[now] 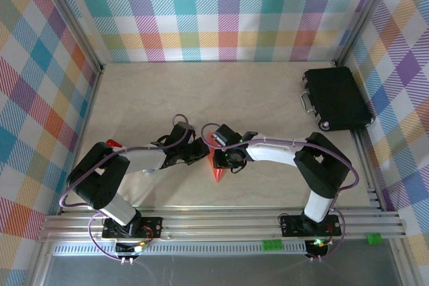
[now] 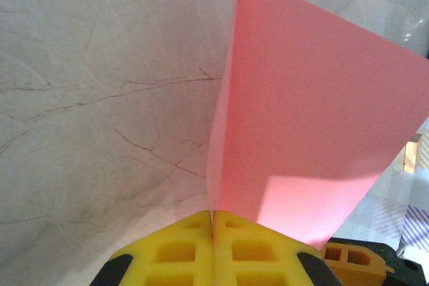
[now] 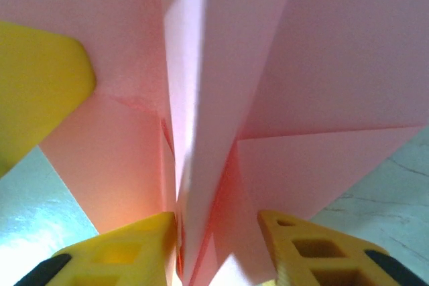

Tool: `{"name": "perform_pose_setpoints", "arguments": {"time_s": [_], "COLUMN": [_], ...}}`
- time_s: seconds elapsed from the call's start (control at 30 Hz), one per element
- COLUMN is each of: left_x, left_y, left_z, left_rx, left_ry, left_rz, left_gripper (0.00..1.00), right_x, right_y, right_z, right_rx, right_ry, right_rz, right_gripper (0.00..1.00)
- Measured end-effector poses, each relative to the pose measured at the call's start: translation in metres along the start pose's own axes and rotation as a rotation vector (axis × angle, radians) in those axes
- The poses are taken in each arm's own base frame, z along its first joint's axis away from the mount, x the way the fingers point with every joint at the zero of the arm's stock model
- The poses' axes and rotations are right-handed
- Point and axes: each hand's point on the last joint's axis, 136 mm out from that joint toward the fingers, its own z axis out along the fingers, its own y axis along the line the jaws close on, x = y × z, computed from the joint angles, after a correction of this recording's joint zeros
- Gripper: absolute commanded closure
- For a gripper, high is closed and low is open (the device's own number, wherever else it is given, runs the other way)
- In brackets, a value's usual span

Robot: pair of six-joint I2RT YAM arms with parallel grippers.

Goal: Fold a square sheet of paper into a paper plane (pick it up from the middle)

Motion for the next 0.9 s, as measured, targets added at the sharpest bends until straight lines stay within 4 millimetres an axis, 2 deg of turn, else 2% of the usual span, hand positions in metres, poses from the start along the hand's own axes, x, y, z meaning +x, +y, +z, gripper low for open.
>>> {"name": "perform_pose_setpoints", "arguments": {"time_s": [0.33,0.63,0.9], "left_x": [0.0,-0.002,-0.02], "left_y": [-0.002,0.001,0.007], "left_z": [0.0,-0.001,-0.024], "left_rx": [0.01,-0.003,-0.043], "left_ry": [0.004,-0.009,-0.117], "left_rz": [0.001,-0.008,-0.017], "left_gripper": [0.95,0.77,0.6], "right_x": [-0.002,-0.004,-0.001], "right_y": [0.003,0.002,-0.006], "right_z": [-0.003,-0.001,0.001], "right_rx": [0.002,0.022,0.076], "right_ry": [0.002,0.013,0.029], "right_rz": [0.058,0.083,0.088], "right_gripper": [0.64,0.71,0.73]}}
